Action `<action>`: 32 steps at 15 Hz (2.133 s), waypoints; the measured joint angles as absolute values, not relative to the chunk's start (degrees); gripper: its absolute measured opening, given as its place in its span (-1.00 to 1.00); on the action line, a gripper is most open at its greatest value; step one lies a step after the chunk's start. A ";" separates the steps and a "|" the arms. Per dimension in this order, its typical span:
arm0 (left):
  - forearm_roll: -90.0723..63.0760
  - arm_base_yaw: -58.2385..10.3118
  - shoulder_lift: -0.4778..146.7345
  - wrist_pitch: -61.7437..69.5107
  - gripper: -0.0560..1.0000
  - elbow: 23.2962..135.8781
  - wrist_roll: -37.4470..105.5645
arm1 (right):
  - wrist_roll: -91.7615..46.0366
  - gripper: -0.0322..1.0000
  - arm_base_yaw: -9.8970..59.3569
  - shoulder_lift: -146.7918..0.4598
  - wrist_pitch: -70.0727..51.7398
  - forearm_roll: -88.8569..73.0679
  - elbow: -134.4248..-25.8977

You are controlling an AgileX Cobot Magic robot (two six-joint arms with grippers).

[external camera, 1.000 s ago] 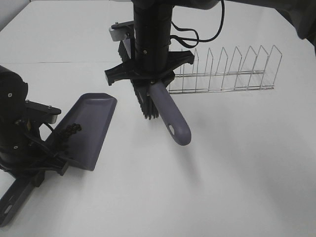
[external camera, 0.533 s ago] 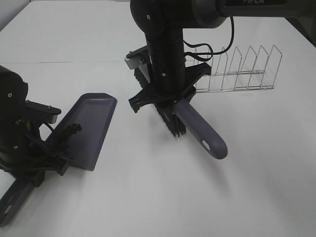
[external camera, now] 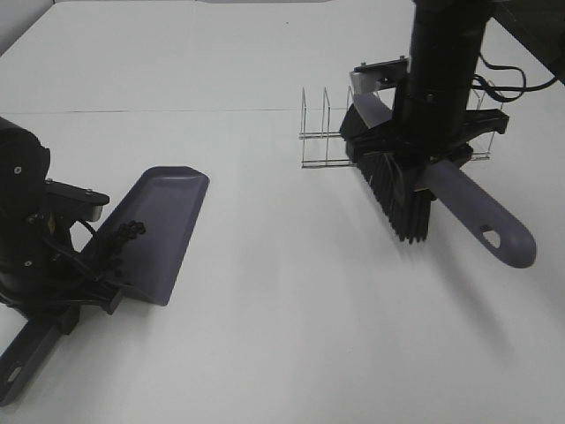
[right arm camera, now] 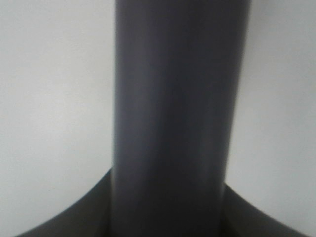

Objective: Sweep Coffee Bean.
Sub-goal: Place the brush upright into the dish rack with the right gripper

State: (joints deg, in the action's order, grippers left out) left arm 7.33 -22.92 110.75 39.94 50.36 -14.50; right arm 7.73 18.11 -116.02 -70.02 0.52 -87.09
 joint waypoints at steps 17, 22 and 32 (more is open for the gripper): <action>6.07 -22.86 110.81 40.22 -0.31 50.48 -14.50 | -1.89 -0.38 3.50 -123.70 -70.02 -6.93 -88.01; 6.07 -22.86 110.81 40.22 -0.31 50.48 -14.50 | -1.78 -0.38 3.50 -128.46 -70.76 -8.37 -97.12; 6.07 -22.86 110.81 40.39 -0.31 50.48 -14.50 | 2.18 -0.38 3.50 -136.13 -70.47 -8.31 -113.16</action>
State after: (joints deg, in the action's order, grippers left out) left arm 6.07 -22.86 110.81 40.39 50.48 -14.50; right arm 2.18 3.50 -136.13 -70.47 -8.31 -113.16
